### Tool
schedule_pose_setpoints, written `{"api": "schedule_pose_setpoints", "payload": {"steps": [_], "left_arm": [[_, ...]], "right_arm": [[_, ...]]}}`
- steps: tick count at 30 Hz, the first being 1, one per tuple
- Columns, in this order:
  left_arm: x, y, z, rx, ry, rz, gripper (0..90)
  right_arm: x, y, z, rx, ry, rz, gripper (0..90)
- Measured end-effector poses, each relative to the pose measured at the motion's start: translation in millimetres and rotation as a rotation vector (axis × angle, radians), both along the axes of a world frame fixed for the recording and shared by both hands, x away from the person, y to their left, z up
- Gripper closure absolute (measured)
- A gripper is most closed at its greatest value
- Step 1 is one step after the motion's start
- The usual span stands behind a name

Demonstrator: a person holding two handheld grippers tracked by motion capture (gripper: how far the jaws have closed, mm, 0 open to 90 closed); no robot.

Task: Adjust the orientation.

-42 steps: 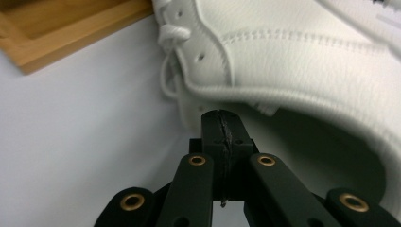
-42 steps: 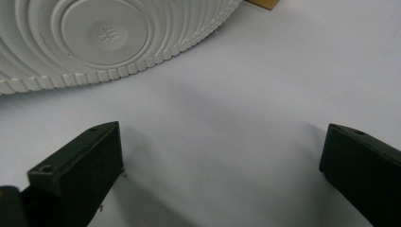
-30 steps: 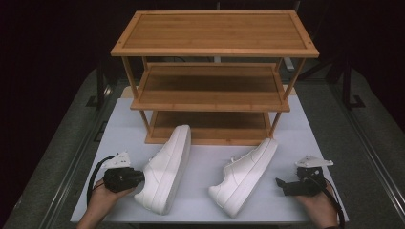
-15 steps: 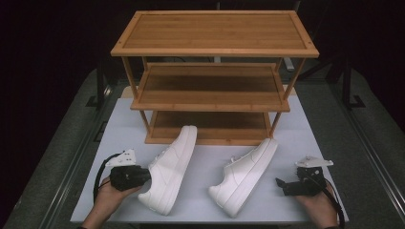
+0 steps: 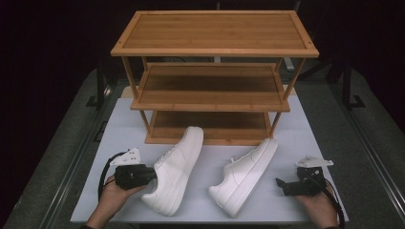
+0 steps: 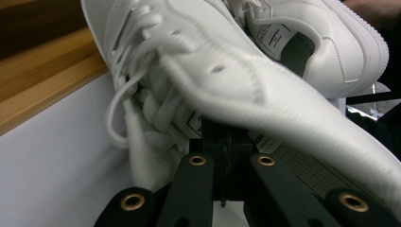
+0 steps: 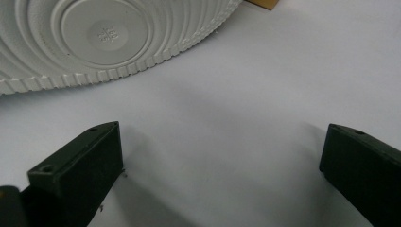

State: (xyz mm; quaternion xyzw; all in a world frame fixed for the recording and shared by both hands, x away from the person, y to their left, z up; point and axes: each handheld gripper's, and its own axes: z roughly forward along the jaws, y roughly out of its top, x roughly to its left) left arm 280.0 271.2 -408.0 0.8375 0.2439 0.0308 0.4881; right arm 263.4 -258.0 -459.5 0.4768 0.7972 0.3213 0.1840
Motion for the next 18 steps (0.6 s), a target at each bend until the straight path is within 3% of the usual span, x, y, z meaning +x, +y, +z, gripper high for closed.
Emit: {"api": "schedule_pose_setpoints", "payload": {"steps": [3, 4, 8, 18], "left_arm": [[0.1, -1.6, 0.3, 0.010, -0.002, -0.004, 90.0], [0.4, -2.7, 1.2, -0.023, 0.006, -0.014, 90.0], [-0.2, -7.8, 3.4, 0.008, -0.008, -0.021, 90.0], [-2.5, -21.3, 7.7, -0.011, -0.020, -0.054, 90.0]], "right_arm": [[0.0, 0.0, 0.0, 0.000, -0.001, 0.000, 0.0], [0.0, 0.0, -0.1, 0.000, -0.001, 0.000, 0.0], [-0.1, 0.0, -0.1, 0.001, -0.001, 0.000, 0.0], [-0.1, 0.0, -0.1, 0.001, -0.001, 0.000, 0.0]]}}
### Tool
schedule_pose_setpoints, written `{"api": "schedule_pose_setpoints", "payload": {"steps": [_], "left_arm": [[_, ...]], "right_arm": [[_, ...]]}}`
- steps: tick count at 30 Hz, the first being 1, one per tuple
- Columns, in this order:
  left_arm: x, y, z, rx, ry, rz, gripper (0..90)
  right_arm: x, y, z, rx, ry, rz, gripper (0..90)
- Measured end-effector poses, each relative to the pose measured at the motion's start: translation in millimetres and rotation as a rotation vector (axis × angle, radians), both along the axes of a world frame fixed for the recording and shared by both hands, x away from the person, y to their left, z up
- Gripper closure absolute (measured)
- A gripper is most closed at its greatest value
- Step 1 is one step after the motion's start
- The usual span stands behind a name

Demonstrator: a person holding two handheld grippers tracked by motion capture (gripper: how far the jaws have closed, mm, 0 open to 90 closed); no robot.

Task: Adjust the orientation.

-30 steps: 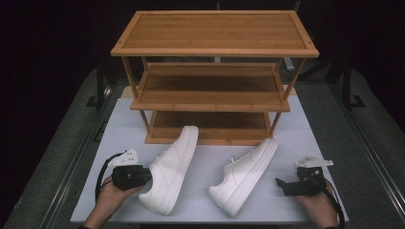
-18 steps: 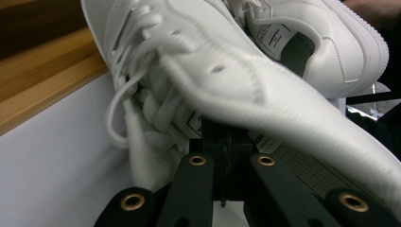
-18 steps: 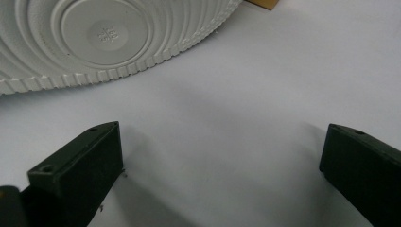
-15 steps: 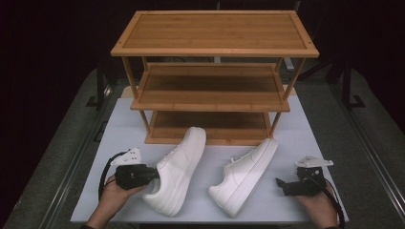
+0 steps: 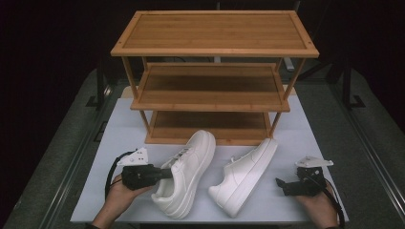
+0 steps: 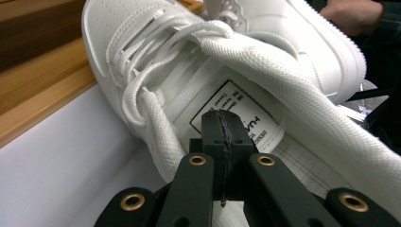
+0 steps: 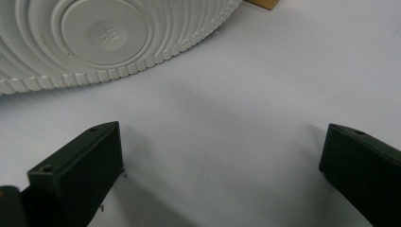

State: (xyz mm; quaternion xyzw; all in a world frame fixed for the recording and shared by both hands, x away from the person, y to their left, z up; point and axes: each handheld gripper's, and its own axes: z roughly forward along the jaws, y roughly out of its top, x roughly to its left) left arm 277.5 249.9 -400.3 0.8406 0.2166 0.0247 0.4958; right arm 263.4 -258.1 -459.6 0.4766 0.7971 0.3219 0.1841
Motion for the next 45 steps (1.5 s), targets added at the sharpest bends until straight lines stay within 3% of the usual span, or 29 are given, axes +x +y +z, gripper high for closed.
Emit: {"api": "schedule_pose_setpoints", "payload": {"steps": [18, 25, 29, 33, 36, 40, 45], "left_arm": [[-8.4, -45.9, 2.5, 0.006, -0.013, -0.127, 90.0], [-10.5, -49.9, 3.8, 0.010, -0.007, -0.133, 90.0], [-12.9, -45.3, 14.9, -0.028, -0.013, -0.123, 88.3], [-14.3, -39.9, 29.2, -0.049, -0.024, -0.108, 78.0], [-11.9, -35.7, 34.9, -0.025, -0.036, -0.073, 67.1], [-7.8, -33.8, 32.3, 0.012, -0.050, -0.032, 53.8], [-2.4, -38.2, 20.8, 0.067, -0.059, -0.012, 48.9]], "right_arm": [[-0.1, 0.0, -0.1, 0.001, -0.001, 0.000, 0.0], [-0.1, 0.0, -0.1, 0.001, -0.001, 0.000, 0.0], [-0.1, 0.0, -0.1, 0.001, -0.001, 0.000, 0.0], [-0.1, 0.0, -0.1, 0.001, -0.001, 0.000, 0.0], [-0.1, 0.0, -0.1, 0.001, -0.002, 0.000, 0.0], [-0.1, 0.0, -0.1, 0.001, -0.002, 0.000, 0.0], [0.0, 0.0, -0.1, 0.001, -0.002, 0.000, 0.0]]}}
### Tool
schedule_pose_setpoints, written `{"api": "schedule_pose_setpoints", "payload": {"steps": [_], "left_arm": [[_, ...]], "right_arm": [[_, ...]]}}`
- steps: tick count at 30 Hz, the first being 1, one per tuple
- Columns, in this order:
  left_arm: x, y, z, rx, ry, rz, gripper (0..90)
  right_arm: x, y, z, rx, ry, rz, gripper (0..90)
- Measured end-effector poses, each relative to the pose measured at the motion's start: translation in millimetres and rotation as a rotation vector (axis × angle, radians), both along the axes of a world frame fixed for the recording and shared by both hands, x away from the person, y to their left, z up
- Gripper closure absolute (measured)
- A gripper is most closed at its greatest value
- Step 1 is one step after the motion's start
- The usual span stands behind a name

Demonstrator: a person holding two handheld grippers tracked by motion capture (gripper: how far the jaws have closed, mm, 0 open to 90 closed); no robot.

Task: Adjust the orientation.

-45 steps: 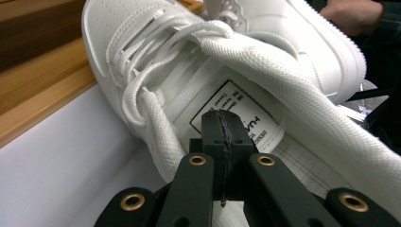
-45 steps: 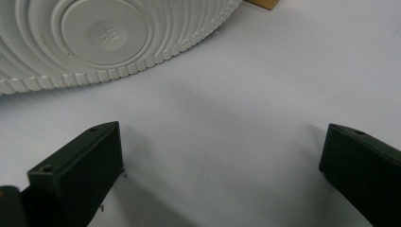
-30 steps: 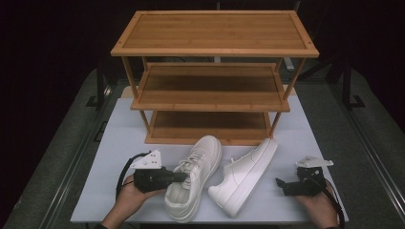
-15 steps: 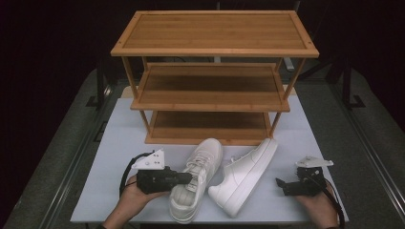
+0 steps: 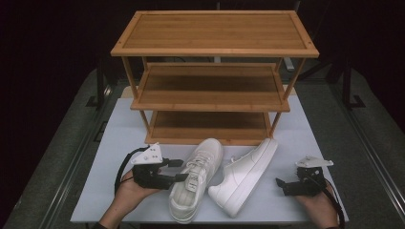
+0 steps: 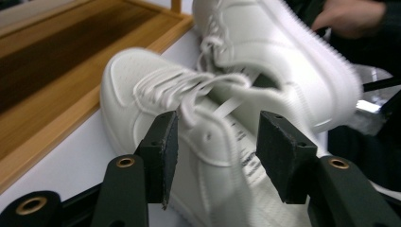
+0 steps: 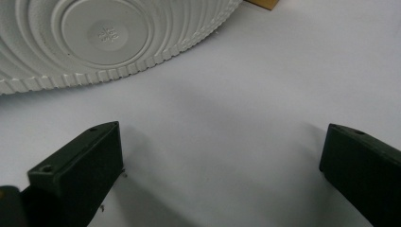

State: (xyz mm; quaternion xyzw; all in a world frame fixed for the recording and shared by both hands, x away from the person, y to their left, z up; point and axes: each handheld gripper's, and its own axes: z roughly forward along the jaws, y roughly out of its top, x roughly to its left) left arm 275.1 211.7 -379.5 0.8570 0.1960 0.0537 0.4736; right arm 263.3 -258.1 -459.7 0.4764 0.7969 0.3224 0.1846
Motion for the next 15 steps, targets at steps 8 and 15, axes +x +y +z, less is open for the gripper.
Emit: {"api": "schedule_pose_setpoints", "payload": {"steps": [8, 15], "left_arm": [[4.4, -9.0, -11.8, 0.031, 0.012, 0.016, 50.9], [3.2, -9.6, -11.9, 0.028, 0.016, 0.016, 59.3]], "right_arm": [[0.0, 0.0, 0.0, 0.000, 0.000, 0.000, 0.0], [0.0, 0.0, 0.0, 0.000, 0.000, 0.000, 0.0]]}}
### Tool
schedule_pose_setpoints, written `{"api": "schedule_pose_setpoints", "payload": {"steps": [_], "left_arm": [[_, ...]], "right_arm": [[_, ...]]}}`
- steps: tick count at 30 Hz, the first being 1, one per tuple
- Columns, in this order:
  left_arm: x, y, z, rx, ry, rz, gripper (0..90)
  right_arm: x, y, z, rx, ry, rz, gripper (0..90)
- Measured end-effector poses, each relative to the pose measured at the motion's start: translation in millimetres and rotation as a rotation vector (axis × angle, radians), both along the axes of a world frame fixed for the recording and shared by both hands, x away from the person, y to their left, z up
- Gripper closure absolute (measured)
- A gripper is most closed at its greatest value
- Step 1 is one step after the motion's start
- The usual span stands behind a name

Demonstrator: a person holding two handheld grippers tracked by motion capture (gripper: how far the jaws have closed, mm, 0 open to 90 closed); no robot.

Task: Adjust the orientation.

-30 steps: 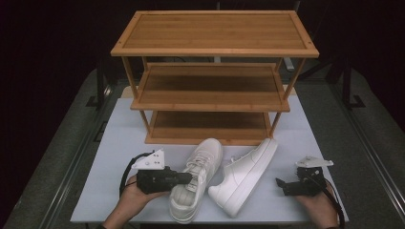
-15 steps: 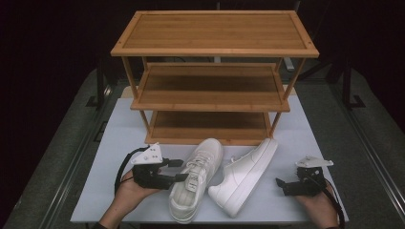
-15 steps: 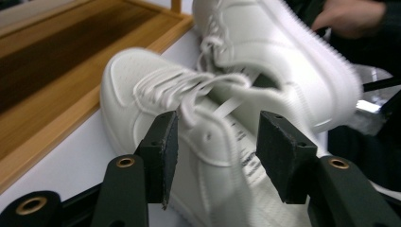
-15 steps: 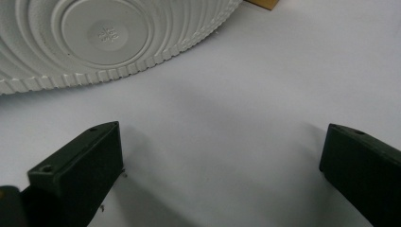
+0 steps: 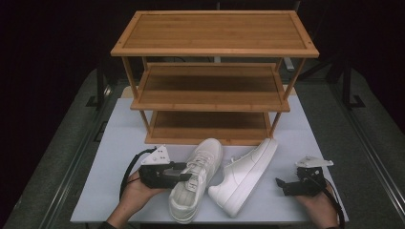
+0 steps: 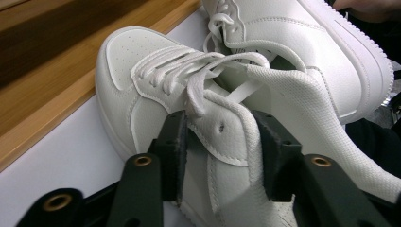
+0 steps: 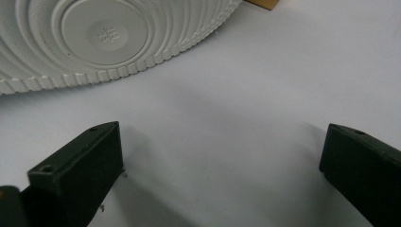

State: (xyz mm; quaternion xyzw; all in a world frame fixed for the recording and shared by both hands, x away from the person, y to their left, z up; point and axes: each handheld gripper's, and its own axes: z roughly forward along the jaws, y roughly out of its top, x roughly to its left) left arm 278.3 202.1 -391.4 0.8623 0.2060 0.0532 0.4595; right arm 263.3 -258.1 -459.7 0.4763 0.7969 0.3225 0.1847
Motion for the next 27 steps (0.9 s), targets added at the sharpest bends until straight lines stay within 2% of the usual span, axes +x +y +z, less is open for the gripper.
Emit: {"api": "schedule_pose_setpoints", "payload": {"steps": [2, 3, 5, 8, 17, 18, 22, 27], "left_arm": [[-1.3, 0.2, 1.6, 0.007, -0.006, 0.006, 67.7], [-2.0, 0.1, 2.6, 0.015, -0.012, 0.012, 67.7], [-2.9, 0.3, 4.5, 0.032, -0.028, 0.034, 75.6], [-3.1, 0.7, 5.6, 0.049, -0.053, 0.056, 81.9], [-1.1, 5.2, 7.7, 0.049, -0.077, 0.093, 84.4], [-0.7, 8.5, 9.6, 0.035, -0.076, 0.102, 84.5], [-1.5, 17.5, 14.8, 0.025, -0.093, 0.121, 84.7], [-2.5, 30.9, 15.9, 0.015, -0.093, 0.159, 84.7]], "right_arm": [[0.0, 0.0, 0.0, 0.000, 0.000, 0.000, 0.0], [0.0, 0.0, 0.0, 0.000, 0.000, 0.000, 0.0], [0.0, 0.0, 0.0, 0.000, 0.000, 0.000, 0.0], [0.0, 0.0, 0.0, 0.000, 0.000, 0.000, 0.0], [0.0, 0.0, 0.0, 0.000, 0.000, 0.000, 0.0], [0.0, 0.0, 0.0, 0.001, 0.000, 0.000, 0.0], [0.0, 0.0, 0.0, 0.001, 0.000, 0.000, 0.0], [0.0, 0.0, 0.0, 0.001, 0.000, 0.000, 0.0]]}}
